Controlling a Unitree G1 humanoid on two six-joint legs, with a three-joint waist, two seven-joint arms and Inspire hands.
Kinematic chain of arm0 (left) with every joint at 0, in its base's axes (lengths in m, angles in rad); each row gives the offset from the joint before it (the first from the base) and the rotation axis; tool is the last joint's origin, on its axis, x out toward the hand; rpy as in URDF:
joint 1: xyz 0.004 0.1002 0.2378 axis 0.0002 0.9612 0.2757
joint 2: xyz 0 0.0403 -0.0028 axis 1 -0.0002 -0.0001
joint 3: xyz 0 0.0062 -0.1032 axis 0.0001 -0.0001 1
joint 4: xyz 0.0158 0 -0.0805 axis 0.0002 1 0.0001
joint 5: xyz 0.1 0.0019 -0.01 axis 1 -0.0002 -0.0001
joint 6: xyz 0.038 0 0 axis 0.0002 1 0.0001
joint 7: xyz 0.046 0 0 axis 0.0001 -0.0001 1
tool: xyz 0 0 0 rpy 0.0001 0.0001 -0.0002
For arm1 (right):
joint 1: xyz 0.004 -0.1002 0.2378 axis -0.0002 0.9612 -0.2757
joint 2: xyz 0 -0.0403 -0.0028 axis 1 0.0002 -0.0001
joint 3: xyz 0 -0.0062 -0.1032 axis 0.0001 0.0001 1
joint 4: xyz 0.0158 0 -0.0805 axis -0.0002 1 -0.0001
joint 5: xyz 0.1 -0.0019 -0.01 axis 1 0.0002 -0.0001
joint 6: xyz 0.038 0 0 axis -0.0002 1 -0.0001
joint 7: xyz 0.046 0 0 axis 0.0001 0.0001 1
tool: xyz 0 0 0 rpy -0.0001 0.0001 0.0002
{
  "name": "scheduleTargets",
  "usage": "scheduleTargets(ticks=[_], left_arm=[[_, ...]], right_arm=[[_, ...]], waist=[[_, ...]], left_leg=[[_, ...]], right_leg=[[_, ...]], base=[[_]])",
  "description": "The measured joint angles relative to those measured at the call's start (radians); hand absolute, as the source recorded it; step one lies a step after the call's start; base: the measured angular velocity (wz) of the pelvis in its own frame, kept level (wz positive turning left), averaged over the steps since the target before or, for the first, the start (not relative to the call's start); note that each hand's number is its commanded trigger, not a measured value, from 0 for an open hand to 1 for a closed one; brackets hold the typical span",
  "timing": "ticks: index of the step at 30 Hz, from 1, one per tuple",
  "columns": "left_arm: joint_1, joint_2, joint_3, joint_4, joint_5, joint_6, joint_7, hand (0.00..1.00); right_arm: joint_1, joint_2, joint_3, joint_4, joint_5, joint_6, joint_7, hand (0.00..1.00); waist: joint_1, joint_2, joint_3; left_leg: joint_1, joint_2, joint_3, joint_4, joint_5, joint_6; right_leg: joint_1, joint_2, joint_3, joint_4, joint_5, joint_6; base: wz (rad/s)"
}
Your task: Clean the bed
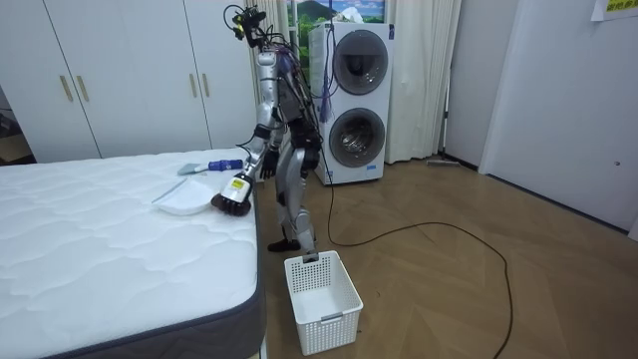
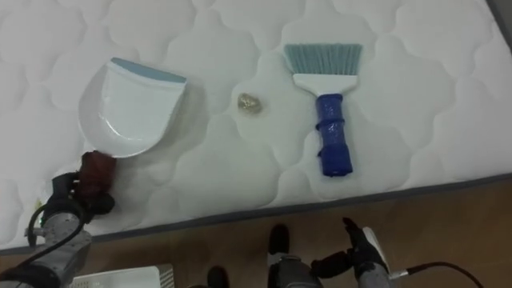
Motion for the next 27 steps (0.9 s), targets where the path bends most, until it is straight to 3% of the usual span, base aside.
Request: scheduleTargets(ticks=[10, 20, 27], left_arm=[[-0.007, -0.026, -0.009, 0.009, 0.0, 0.003, -0.029, 1.0], [-0.012, -0.026, -0.006, 0.018, 0.01, 0.019, -0.039, 1.0], [-0.012, -0.019, 0.01, 0.026, 0.08, 0.016, -0.024, 1.0]], right_arm=[[-0.003, 0.011, 0.025, -0.01, 0.0, -0.001, -0.006, 0.0], [-0.001, 0.019, 0.038, -0.039, -0.001, -0.001, 0.004, 0.0], [0.002, 0.022, 0.037, -0.039, 0.01, -0.002, 0.01, 0.0]], waist=[[0.017, 0.003, 0.0004], [0.016, 0.002, -0.0002], [0.014, -0.004, 0.0001]], left_leg=[[-0.002, 0.0, 0.0, -0.005, 0.0, 0.0], [0.0, 0.0, 0.002, -0.004, 0.0, 0.0], [0.005, 0.001, 0.019, -0.003, 0.0, 0.001]], right_leg=[[-0.001, 0.0, 0.0, -0.001, 0.0, 0.0], [0.003, -0.002, -0.003, -0.001, 0.001, -0.002], [0.002, -0.001, 0.011, 0.002, 0.003, 0.001]], base=[[0.0], [0.0], [-0.04]])
